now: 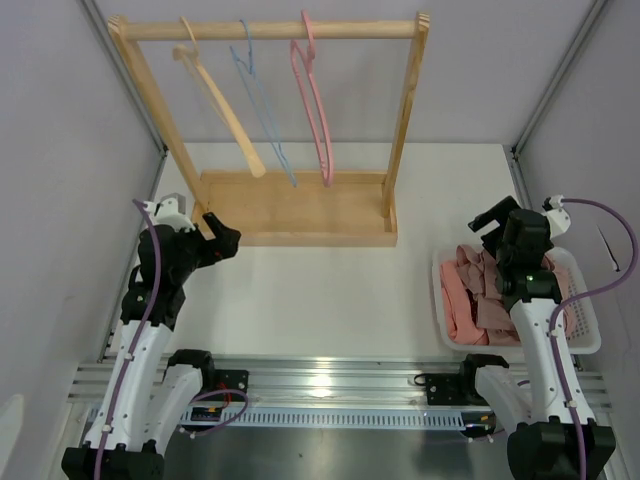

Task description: Place the skirt on the hanger

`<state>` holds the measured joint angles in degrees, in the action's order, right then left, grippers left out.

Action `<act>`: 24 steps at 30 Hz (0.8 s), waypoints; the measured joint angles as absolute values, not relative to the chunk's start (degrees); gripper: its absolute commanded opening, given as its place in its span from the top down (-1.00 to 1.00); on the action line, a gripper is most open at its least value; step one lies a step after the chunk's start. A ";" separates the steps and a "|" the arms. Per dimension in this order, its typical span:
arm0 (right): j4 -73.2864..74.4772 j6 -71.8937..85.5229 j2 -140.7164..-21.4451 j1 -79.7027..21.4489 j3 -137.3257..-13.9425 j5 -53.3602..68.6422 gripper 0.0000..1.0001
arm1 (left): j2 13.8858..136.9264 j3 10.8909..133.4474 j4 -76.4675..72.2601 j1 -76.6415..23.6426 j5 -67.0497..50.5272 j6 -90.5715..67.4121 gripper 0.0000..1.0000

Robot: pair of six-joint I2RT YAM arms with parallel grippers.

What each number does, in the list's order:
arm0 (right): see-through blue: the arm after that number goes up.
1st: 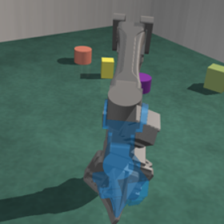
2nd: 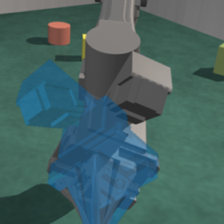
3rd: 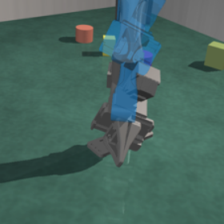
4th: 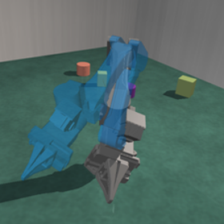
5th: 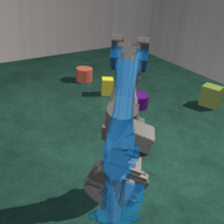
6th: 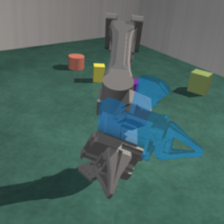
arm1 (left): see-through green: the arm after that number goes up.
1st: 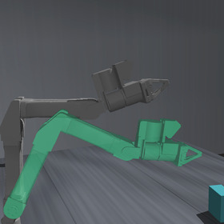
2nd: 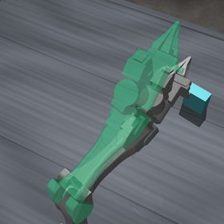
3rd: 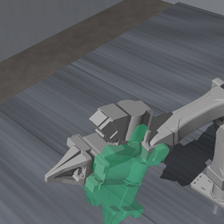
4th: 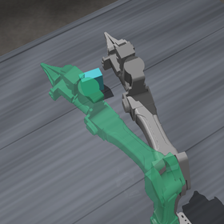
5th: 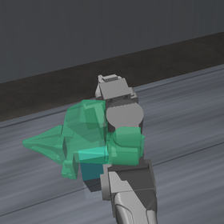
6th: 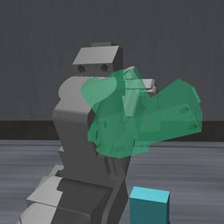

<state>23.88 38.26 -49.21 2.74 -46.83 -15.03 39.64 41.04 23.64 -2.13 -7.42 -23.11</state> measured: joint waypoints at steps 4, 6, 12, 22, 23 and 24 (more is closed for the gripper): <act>27.40 37.15 -49.30 2.76 -48.12 -17.02 -0.99 | 39.46 41.04 23.59 -3.05 -8.19 -23.11 -0.99; 29.08 36.40 -49.47 2.76 -49.10 -17.74 -0.99 | 39.46 41.04 23.59 -3.88 -8.34 -23.11 -0.99; 34.61 34.92 -52.56 2.50 -54.39 -19.73 -0.98 | 41.21 42.68 23.79 -6.94 -9.63 -23.11 -0.99; 46.24 43.42 -56.58 -7.62 -56.77 -31.46 -0.76 | 50.68 50.70 23.33 -24.12 -8.32 -22.83 -0.99; 47.46 44.58 -56.58 -8.08 -56.45 -32.49 -0.72 | 50.85 50.70 23.33 -24.16 -8.32 -22.65 -0.99; 48.69 45.60 -56.55 -8.45 -56.10 -33.36 -0.66 | 50.89 50.70 23.33 -24.16 -8.23 -22.48 -0.99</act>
<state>48.69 45.60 -56.55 -8.45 -56.10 -33.36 50.89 50.70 23.33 -24.16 -8.23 -22.48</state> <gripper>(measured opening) 0.877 0.994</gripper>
